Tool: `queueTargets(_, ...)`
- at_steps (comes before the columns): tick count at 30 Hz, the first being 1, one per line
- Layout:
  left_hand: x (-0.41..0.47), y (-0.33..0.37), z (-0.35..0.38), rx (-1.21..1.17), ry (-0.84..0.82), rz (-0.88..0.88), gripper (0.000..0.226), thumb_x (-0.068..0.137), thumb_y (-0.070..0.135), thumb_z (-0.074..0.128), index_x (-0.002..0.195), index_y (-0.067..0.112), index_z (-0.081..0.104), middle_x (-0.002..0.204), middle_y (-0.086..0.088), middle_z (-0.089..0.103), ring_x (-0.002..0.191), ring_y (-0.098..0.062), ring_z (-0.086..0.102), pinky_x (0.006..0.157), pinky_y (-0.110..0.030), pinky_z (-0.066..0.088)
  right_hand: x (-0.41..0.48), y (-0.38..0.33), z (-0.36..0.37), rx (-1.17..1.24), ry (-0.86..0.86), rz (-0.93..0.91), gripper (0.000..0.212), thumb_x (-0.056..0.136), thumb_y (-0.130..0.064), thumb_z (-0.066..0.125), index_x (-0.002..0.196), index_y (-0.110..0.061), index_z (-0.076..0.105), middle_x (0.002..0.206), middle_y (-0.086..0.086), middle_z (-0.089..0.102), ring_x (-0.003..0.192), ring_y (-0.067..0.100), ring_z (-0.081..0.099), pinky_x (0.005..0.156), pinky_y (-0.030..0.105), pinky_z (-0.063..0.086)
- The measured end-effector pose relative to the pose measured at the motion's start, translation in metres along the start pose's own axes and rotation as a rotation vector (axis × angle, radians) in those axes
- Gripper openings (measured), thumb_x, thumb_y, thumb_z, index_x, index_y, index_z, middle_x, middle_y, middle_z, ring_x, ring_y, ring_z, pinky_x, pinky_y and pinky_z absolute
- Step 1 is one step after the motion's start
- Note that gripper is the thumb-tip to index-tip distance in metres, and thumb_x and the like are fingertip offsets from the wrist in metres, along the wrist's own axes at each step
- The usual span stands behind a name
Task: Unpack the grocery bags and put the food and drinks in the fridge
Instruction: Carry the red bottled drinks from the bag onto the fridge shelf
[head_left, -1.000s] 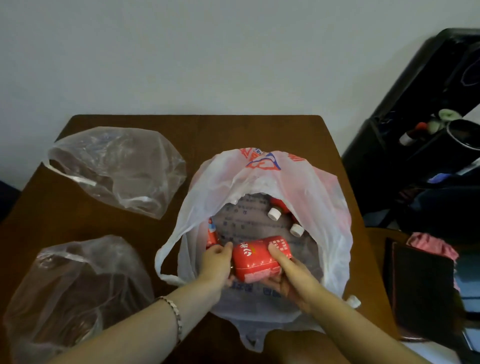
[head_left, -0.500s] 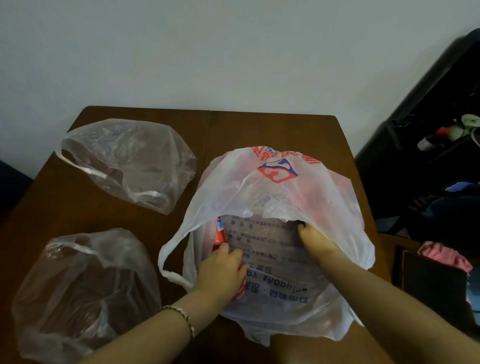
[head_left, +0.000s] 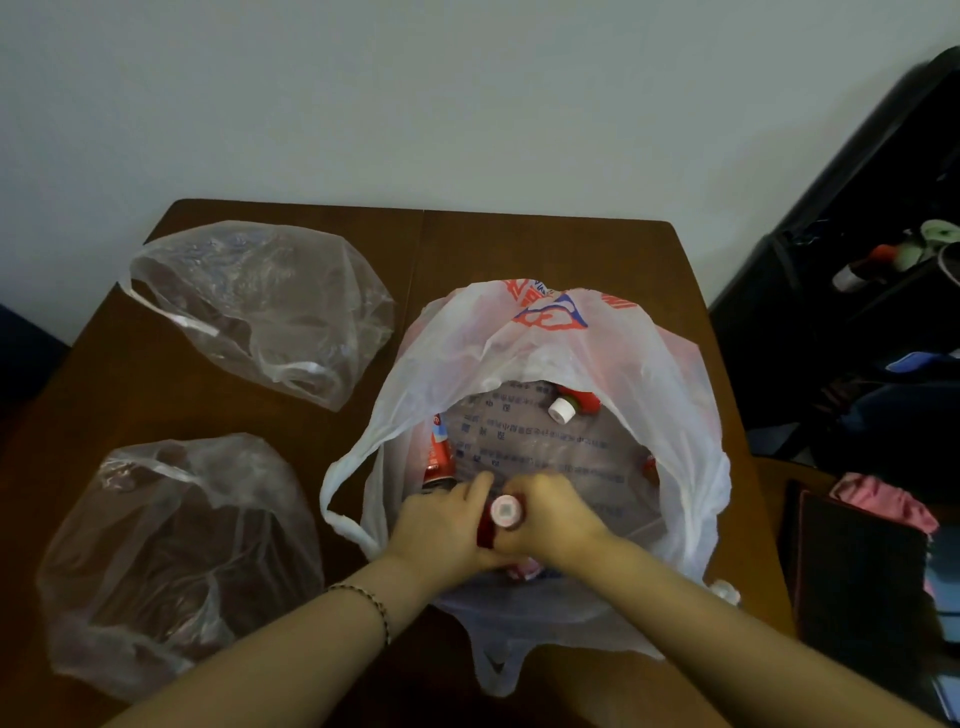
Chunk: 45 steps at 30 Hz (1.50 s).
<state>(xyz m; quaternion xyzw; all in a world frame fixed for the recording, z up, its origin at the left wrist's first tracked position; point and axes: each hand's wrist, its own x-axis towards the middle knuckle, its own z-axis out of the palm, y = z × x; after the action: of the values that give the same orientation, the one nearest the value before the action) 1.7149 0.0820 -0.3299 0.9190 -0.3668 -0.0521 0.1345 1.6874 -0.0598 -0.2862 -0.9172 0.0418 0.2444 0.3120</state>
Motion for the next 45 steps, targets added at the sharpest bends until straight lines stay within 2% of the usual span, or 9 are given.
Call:
queueTargets(3, 0.002, -0.003, 0.008, 0.023, 0.081, 0.082, 0.061, 0.07, 0.072, 0.036, 0.105, 0.023, 0.047, 0.073, 0.006, 0.071, 0.057, -0.008, 0.067, 0.047, -0.022, 0.053, 0.002, 0.002, -0.001, 0.025, 0.011, -0.026, 0.013, 0.078, -0.013, 0.066, 0.087, -0.005, 0.063, 0.091, 0.013, 0.07, 0.081, 0.023, 0.066, 0.056, 0.015, 0.042)
queueTargets(7, 0.008, 0.002, 0.014, 0.029, 0.092, 0.088, 0.051, 0.072, 0.061, 0.037, 0.093, 0.021, 0.06, 0.06, 0.004, 0.066, 0.045, -0.009, 0.061, 0.039, -0.021, 0.046, -0.002, 0.015, -0.011, 0.272, -0.064, 0.023, 0.043, 0.075, -0.004, 0.071, 0.107, -0.015, 0.044, 0.085, -0.005, 0.058, 0.07, 0.007, 0.057, 0.059, 0.015, 0.047)
queueTargets(10, 0.014, 0.004, 0.016, 0.066, 0.068, 0.091, 0.048, 0.076, 0.059, 0.037, 0.086, 0.023, 0.066, 0.056, 0.005, 0.064, 0.042, -0.009, 0.059, 0.039, -0.018, 0.045, 0.003, 0.029, -0.024, 0.322, -0.083, -0.02, 0.033, 0.079, 0.004, 0.065, 0.101, -0.016, 0.052, 0.09, -0.001, 0.063, 0.082, 0.015, 0.062, 0.077, 0.03, 0.056)
queueTargets(13, 0.017, 0.005, 0.01, 0.078, 0.003, 0.092, 0.057, 0.077, 0.062, 0.03, 0.092, 0.021, 0.068, 0.064, 0.003, 0.068, 0.051, -0.012, 0.065, 0.046, -0.025, 0.053, 0.025, 0.047, -0.035, -0.277, -0.001, -0.107, 0.033, 0.088, -0.008, 0.058, 0.12, -0.008, 0.057, 0.124, 0.009, 0.057, 0.115, 0.023, 0.053, 0.1, 0.034, 0.044)
queueTargets(16, 0.019, 0.005, 0.004, 0.052, -0.022, 0.068, 0.07, 0.077, 0.065, 0.022, 0.107, 0.019, 0.065, 0.08, 0.001, 0.072, 0.067, -0.017, 0.069, 0.06, -0.03, 0.057, 0.055, 0.062, -0.032, -0.964, -0.062, -0.067, 0.065, 0.091, -0.023, 0.059, 0.146, -0.011, 0.027, 0.156, 0.011, 0.015, 0.141, 0.032, 0.02, 0.117, 0.042, 0.021)
queueTargets(22, 0.015, 0.004, 0.012, 0.053, 0.014, 0.104, 0.053, 0.081, 0.064, 0.035, 0.095, 0.024, 0.068, 0.072, 0.007, 0.07, 0.061, -0.009, 0.067, 0.055, -0.023, 0.054, 0.09, 0.069, -0.031, -1.242, -0.126, -0.003, 0.047, 0.099, -0.01, 0.039, 0.144, -0.001, 0.029, 0.149, 0.022, 0.025, 0.127, 0.037, 0.042, 0.104, 0.045, 0.039)
queueTargets(28, 0.021, 0.0, 0.002, 0.022, -0.184, -0.042, 0.061, 0.091, 0.063, 0.035, 0.138, 0.026, 0.038, 0.13, 0.002, 0.057, 0.117, -0.017, 0.055, 0.098, -0.028, 0.042, 0.076, 0.07, -0.045, -1.103, -0.102, -0.014, 0.048, 0.099, -0.01, 0.04, 0.144, 0.002, 0.026, 0.145, 0.026, 0.03, 0.124, 0.037, 0.047, 0.104, 0.044, 0.039)
queueTargets(38, 0.023, 0.0, -0.004, 0.012, -0.227, -0.013, 0.053, 0.091, 0.062, 0.037, 0.127, 0.023, 0.044, 0.118, 0.002, 0.063, 0.106, -0.018, 0.06, 0.088, -0.029, 0.047, -0.012, 0.056, -0.018, -0.129, 0.153, 0.338, 0.027, 0.082, -0.032, 0.059, 0.1, -0.014, 0.05, 0.108, 0.006, 0.052, 0.091, 0.024, 0.056, 0.079, 0.03, 0.048)
queueTargets(45, 0.021, 0.008, -0.013, 0.07, -0.351, -0.051, 0.054, 0.092, 0.059, 0.039, 0.13, 0.021, 0.04, 0.122, -0.005, 0.061, 0.108, -0.025, 0.059, 0.09, -0.036, 0.048, -0.018, 0.043, -0.001, -0.365, 0.21, 0.357, 0.046, 0.097, -0.045, 0.037, 0.131, -0.014, 0.039, 0.13, 0.007, 0.047, 0.107, 0.024, 0.059, 0.084, 0.031, 0.049)
